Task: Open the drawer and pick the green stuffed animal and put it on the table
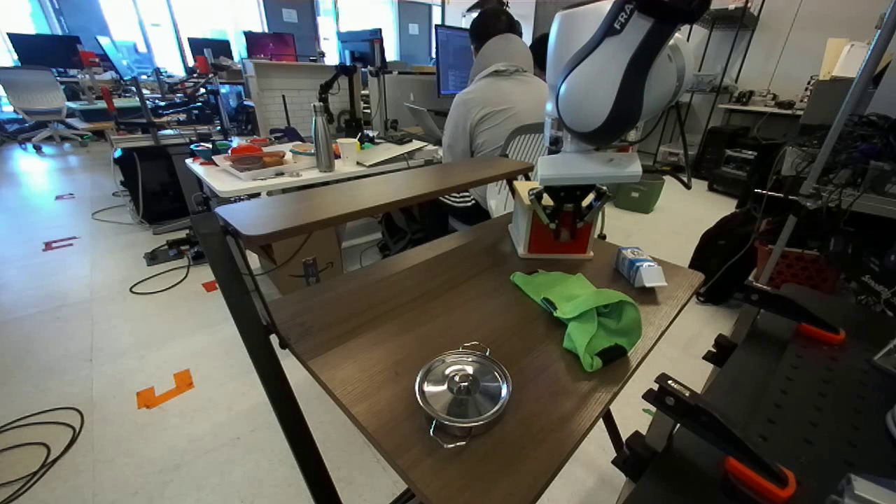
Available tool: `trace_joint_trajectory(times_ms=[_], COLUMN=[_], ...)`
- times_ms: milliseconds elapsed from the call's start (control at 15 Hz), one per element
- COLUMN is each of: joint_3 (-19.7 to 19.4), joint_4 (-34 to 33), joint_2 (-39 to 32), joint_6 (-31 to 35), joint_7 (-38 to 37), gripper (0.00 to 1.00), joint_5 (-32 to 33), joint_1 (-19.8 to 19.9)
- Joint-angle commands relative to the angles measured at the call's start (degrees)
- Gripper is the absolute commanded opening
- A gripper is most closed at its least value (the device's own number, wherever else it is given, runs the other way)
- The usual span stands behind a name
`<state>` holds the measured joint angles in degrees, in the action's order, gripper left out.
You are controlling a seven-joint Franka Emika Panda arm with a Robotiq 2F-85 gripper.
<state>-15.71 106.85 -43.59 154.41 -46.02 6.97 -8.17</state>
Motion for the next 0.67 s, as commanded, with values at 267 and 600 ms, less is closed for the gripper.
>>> trace_joint_trajectory(times_ms=[267,600], joint_3=[1.35,1.65], joint_4=[8.18,11.67], joint_2=[6.57,7.68], joint_6=[3.14,4.94], joint_7=[3.16,3.21], gripper=[0.07,0.07], joint_5=[-1.37,-1.14], joint_1=[-0.36,-1.31])
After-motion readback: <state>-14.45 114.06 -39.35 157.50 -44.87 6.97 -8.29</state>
